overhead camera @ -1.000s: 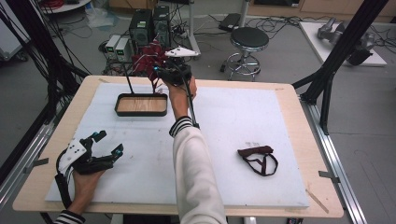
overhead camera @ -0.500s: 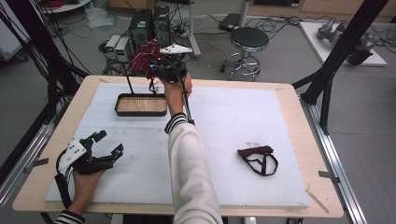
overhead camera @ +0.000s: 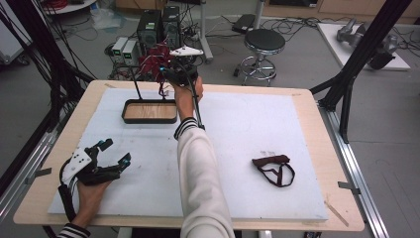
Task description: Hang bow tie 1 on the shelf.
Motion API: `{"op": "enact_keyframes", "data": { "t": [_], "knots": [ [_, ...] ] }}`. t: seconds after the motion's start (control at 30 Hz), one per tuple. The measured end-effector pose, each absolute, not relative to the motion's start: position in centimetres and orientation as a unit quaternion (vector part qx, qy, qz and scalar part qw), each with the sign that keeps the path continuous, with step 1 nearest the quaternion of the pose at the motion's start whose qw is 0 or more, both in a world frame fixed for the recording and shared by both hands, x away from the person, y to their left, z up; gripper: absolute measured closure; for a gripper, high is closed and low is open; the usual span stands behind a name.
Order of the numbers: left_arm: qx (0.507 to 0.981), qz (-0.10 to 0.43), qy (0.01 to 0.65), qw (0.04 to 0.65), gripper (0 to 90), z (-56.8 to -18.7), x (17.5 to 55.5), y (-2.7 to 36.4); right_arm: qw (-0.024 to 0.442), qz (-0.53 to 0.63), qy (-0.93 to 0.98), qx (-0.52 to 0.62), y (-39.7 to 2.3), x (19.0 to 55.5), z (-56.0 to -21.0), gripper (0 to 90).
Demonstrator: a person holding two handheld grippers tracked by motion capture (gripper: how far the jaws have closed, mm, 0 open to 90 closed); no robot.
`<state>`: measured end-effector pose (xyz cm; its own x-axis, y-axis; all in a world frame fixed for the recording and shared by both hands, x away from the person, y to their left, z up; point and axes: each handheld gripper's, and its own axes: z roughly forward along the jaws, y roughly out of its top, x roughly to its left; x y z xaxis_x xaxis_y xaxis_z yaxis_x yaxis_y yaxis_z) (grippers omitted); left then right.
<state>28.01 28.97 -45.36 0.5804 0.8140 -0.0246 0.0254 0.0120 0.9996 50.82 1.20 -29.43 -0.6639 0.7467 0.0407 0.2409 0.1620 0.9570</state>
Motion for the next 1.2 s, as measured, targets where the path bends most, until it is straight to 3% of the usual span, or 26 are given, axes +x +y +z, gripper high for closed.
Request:
{"op": "enact_keyframes", "data": {
  "t": [1.2],
  "knots": [
    [0.629,0.312,0.334,0.629,12.5,-45.4,28.0,29.0,0.248,0.526,0.713,0.392,-1.7,52.1,-30.1,65.3]
  ]
}}
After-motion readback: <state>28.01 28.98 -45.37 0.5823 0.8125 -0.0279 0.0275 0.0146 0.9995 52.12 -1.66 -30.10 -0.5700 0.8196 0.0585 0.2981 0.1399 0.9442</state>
